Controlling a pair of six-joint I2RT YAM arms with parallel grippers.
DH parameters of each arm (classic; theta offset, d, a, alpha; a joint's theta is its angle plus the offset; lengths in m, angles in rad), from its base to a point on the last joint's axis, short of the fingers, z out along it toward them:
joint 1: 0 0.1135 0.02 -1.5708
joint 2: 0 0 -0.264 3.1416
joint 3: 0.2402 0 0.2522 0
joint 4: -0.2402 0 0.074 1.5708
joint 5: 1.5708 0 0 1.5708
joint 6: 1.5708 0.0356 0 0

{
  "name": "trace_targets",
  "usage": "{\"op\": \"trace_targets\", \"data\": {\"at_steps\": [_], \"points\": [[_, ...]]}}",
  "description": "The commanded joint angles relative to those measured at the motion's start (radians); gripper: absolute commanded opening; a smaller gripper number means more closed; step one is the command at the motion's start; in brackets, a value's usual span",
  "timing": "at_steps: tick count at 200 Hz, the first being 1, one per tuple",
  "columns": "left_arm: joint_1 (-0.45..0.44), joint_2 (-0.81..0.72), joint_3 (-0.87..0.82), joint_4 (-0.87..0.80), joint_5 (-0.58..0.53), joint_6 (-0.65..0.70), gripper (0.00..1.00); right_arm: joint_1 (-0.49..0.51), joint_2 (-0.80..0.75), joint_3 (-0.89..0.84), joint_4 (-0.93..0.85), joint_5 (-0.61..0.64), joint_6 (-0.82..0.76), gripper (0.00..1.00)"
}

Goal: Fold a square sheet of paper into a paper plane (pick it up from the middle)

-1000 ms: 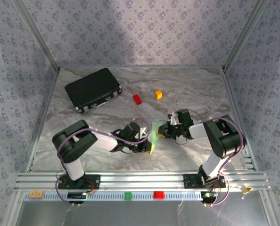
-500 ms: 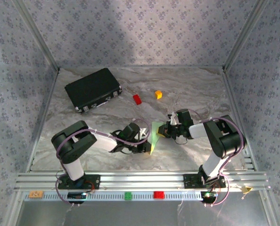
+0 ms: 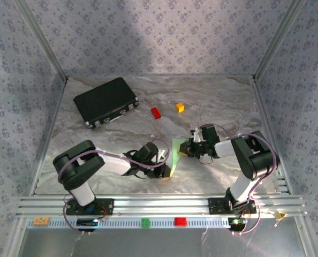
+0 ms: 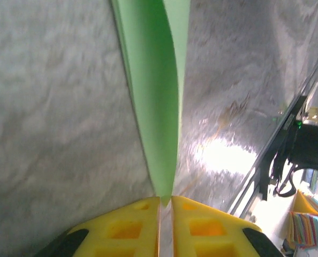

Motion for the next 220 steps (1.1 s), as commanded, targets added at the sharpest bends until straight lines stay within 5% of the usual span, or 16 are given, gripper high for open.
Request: {"op": "trace_targets", "data": {"at_steps": [1,41,130,220], "points": [[-0.009,-0.086,0.001,-0.112,-0.012,0.024,0.14,0.004,0.052,-0.015,-0.106,0.149,-0.031,0.05],[0.028,-0.187,0.050,-0.179,-0.100,0.054,0.15,0.003,0.048,-0.013,-0.109,0.149,-0.031,0.05],[0.040,0.127,0.342,-0.152,0.013,0.063,0.08,0.003,0.048,-0.011,-0.110,0.148,-0.030,0.04],[0.037,0.225,0.415,-0.264,-0.013,0.115,0.08,0.003,0.046,-0.012,-0.112,0.148,-0.030,0.04]]}}
